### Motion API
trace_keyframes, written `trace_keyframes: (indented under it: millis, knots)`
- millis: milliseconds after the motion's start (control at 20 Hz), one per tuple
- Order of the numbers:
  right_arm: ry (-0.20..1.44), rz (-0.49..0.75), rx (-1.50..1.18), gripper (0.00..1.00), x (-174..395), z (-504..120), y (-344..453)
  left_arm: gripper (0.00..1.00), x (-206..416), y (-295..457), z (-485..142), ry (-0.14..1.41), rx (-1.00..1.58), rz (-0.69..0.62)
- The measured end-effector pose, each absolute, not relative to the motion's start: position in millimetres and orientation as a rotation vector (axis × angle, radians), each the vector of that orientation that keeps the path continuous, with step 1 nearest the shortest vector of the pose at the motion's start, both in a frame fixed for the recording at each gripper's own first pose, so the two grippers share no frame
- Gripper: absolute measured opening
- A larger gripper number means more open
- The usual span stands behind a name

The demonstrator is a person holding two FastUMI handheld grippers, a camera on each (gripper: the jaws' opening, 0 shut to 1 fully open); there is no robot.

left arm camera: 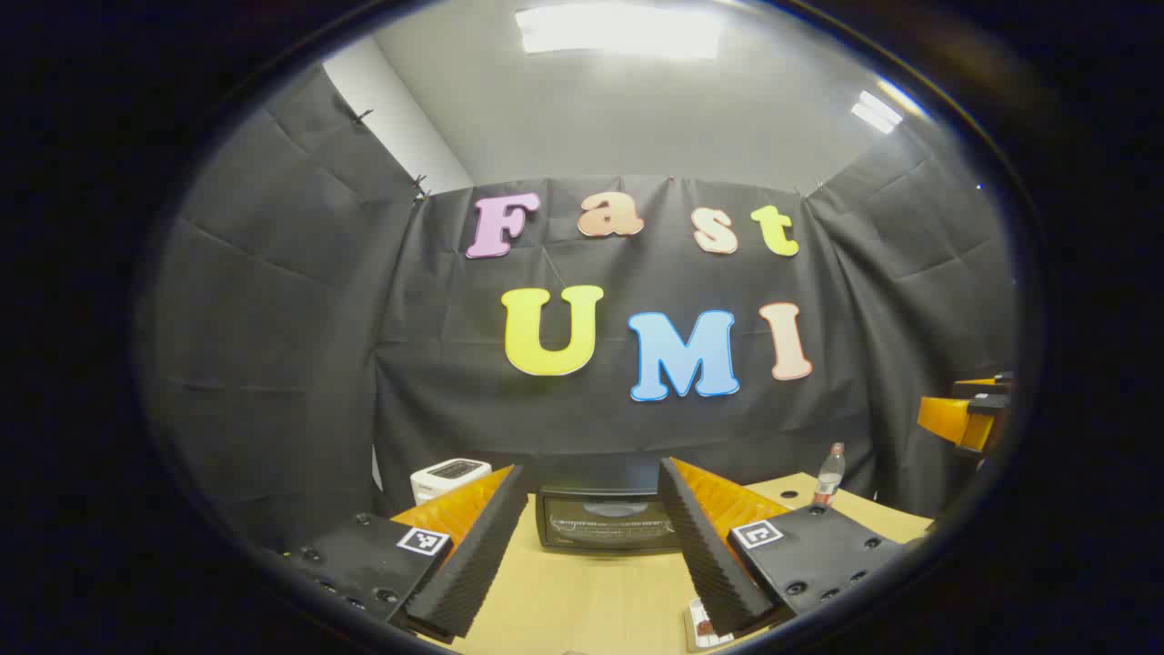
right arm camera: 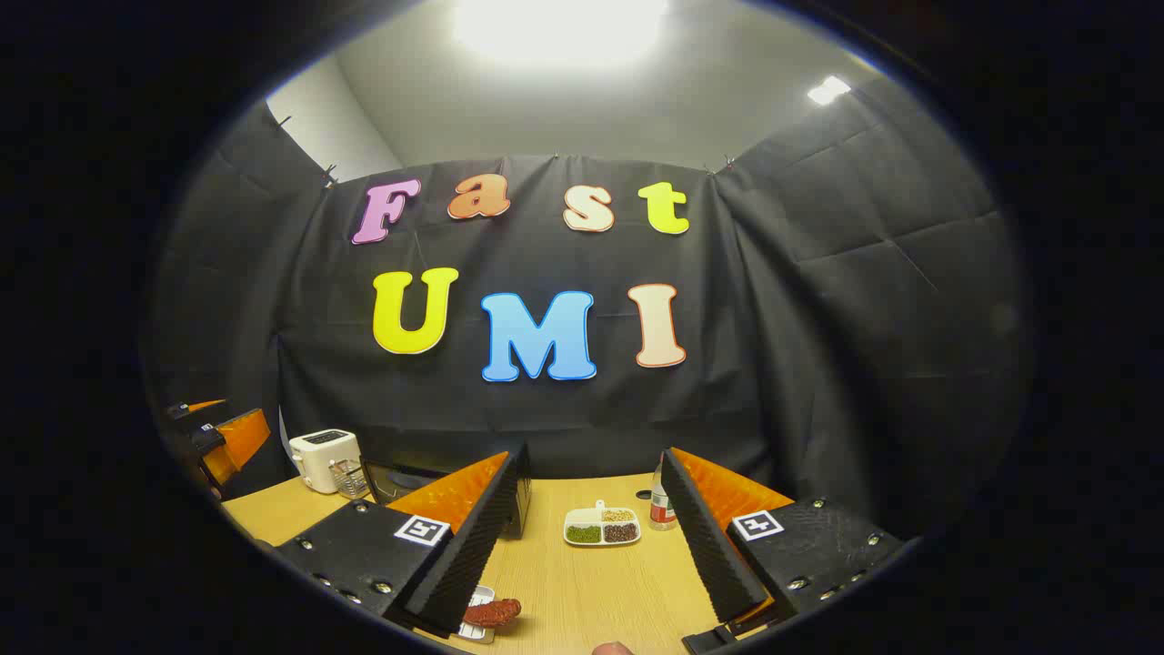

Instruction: Open the electric oven with the left hand, put the food in, and close the electric oven.

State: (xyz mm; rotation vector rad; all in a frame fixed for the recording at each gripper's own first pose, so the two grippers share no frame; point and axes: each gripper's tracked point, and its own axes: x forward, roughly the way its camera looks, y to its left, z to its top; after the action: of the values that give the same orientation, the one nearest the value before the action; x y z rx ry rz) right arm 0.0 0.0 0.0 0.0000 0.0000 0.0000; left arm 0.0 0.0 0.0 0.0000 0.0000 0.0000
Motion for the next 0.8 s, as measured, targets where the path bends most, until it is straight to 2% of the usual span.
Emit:
trace_keyframes:
  millis: [800]
  knots:
    - [-0.020, 0.036, 0.002, 0.97, -9.8, -2.3, -10.6, 1.00, -20.6, -22.6, 2.8, -0.005, 0.019, -0.017]
